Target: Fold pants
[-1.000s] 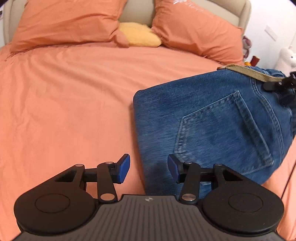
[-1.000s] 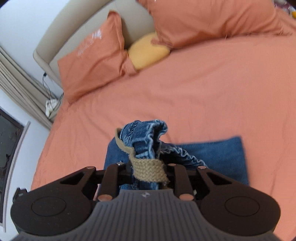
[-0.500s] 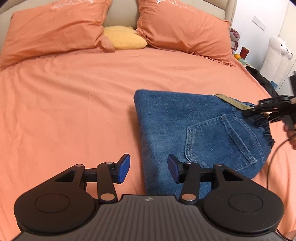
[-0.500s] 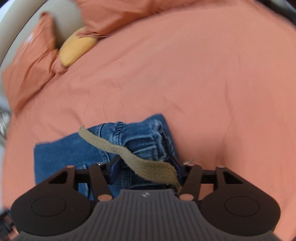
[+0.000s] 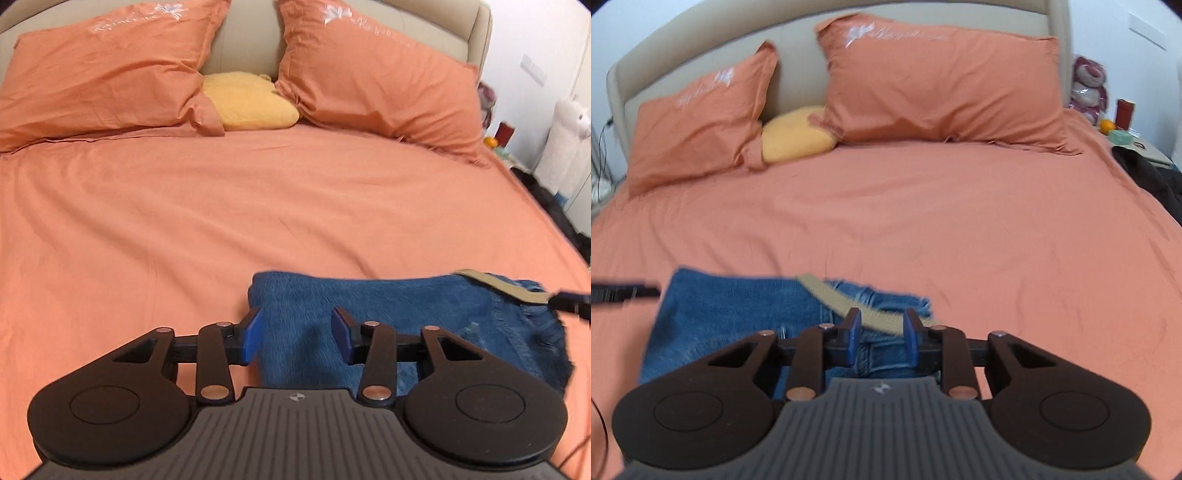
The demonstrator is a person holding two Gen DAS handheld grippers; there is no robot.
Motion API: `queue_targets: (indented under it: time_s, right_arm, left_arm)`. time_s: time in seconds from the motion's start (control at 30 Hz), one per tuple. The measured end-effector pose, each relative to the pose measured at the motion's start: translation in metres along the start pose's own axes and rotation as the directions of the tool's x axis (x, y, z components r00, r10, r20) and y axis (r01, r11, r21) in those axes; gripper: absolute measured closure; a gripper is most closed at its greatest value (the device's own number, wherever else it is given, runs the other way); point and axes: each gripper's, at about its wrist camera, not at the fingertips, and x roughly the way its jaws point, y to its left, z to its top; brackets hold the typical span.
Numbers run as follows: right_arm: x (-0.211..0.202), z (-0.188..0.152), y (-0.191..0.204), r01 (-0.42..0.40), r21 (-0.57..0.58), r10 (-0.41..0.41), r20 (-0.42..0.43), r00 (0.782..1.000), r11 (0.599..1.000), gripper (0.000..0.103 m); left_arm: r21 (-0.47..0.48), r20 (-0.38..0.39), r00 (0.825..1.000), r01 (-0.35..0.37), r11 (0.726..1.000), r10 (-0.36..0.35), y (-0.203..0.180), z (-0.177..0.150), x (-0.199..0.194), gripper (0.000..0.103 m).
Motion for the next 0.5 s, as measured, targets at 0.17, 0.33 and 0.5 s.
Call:
queue_targets:
  time_s: [0.17,0.33,0.5]
  right_arm:
    - [0.042,-0.022,0.007,0.046,-0.024,-0.047,-0.054,0.997,0.999,0.081]
    - [0.064,-0.035,0.004,0.062,-0.017,-0.063,-0.066,0.996,0.998,0.081]
    - [0.068,-0.04,0.005,0.075,-0.007,-0.075,-0.052,0.996,0.997,0.082]
  left_arm:
    - [0.07,-0.053,0.995,-0.076,0.995,0.08,-0.004,0.002,0.031,0.061]
    - [0.136,-0.098,0.989,-0.096,0.986,0.11,-0.009,-0.005,0.052,0.061]
    - [0.147,-0.12,0.986,-0.1,0.984,0.118,-0.009,-0.01,0.059,0.061]
